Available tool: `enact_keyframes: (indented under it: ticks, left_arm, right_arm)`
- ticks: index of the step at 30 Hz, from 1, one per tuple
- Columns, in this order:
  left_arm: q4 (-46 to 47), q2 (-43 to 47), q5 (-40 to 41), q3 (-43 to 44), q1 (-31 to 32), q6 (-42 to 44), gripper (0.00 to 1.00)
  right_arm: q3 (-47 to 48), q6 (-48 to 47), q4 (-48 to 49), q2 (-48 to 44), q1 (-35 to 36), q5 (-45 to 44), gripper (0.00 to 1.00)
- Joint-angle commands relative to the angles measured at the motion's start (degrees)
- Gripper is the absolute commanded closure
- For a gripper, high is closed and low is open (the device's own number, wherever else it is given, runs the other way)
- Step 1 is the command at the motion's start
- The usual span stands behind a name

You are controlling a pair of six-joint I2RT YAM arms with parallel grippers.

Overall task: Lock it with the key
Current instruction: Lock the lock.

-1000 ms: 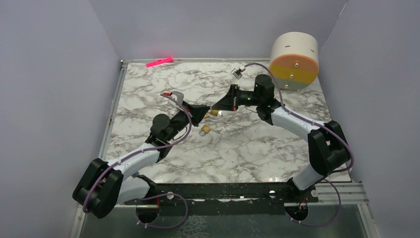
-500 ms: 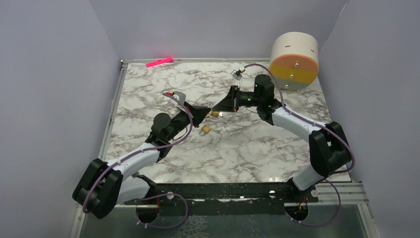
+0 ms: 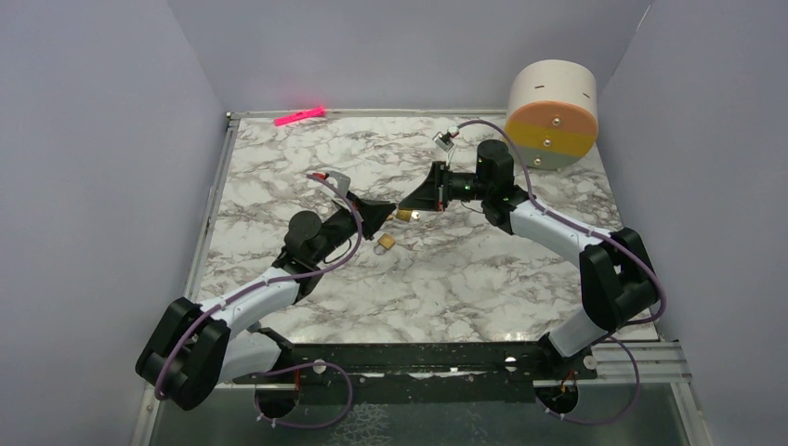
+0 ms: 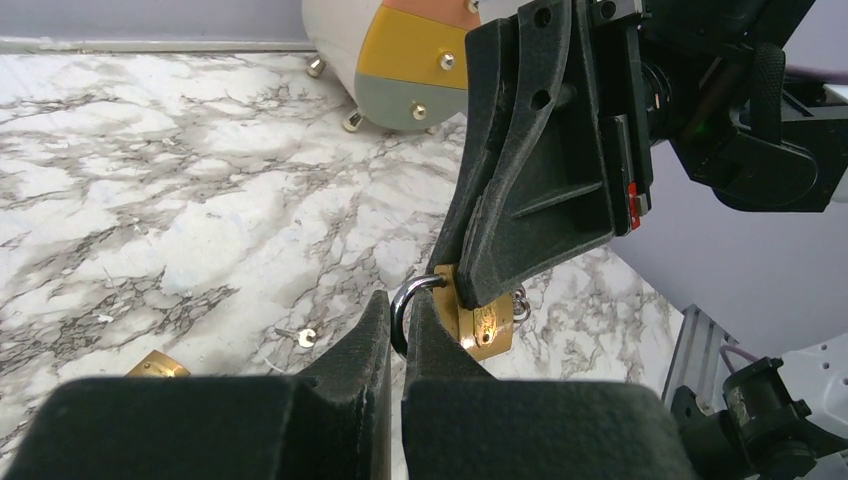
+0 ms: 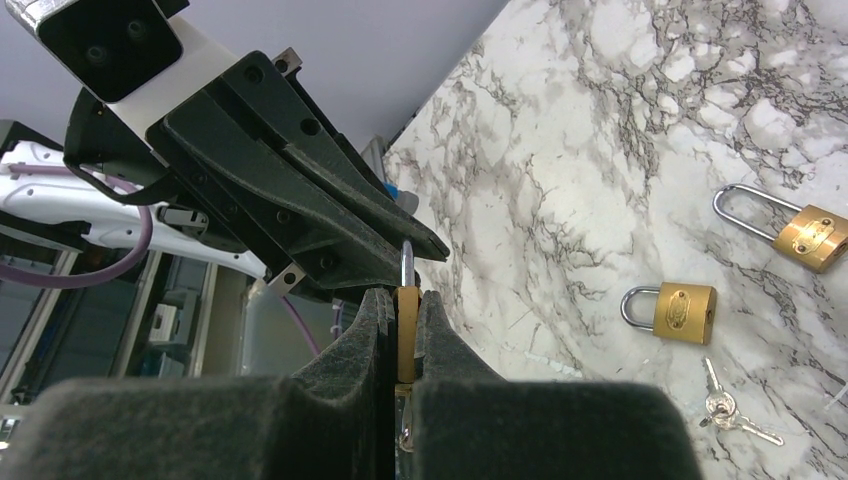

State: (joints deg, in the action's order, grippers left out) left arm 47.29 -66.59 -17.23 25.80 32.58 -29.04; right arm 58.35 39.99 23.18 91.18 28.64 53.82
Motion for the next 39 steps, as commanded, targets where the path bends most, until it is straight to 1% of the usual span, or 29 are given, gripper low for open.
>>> enact_keyframes:
  ticks: [1, 10, 13, 18, 21, 24, 25, 27, 30, 35, 39]
  left_arm:
    - [-2.4, -0.6, -22.2, 2.1, 5.9, -2.2, 1.00]
    - [-3.2, 0.4, -21.9, 2.3, 4.5, -1.6, 1.00]
    - [-3.3, 1.1, -20.9, 1.9, 3.7, -1.5, 1.00]
    - [-3.4, 2.5, -20.0, 1.1, 2.4, -1.9, 1.00]
    - [-3.4, 3.2, -19.8, 0.8, 1.4, -2.1, 1.00]
    - [-3.4, 3.7, -19.4, 0.7, -0.1, -2.2, 1.00]
    - [-3.4, 3.9, -19.2, 0.7, -0.6, -2.2, 1.00]
    - [-3.4, 4.2, -18.7, 0.8, -1.7, -2.4, 1.00]
    - [-3.4, 4.7, -18.0, 1.0, -3.1, -2.6, 1.00]
    - [-3.4, 5.5, -17.9, 1.1, -4.4, -2.8, 1.00]
    - [-3.4, 5.7, -18.2, 1.4, -4.8, -2.9, 1.00]
  right_arm:
    - [3.8, 0.5, 7.3, -1.1, 5.1, -3.3, 0.99]
    - [4.8, 0.4, 6.6, -0.4, 5.2, -2.9, 0.99]
    - [4.8, 0.2, 6.6, -0.6, 5.2, -2.8, 0.96]
    - [5.0, -0.3, 6.2, -0.4, 5.2, -1.6, 0.83]
    - [5.1, -0.4, 6.2, -0.4, 5.2, -1.1, 0.72]
    - [4.5, -1.4, 6.5, -1.0, 5.1, -1.2, 0.59]
    - [4.2, -1.9, 6.4, -1.5, 5.0, -1.7, 0.54]
    - [3.8, -3.4, 5.3, -2.5, 5.0, -3.6, 0.46]
    - [3.1, -5.2, 4.2, -3.9, 4.3, -6.1, 0.37]
    - [1.0, -6.6, 5.3, -5.4, 2.3, -7.1, 0.32]
    - [-3.4, -5.2, 10.7, -5.7, -0.8, -7.9, 0.30]
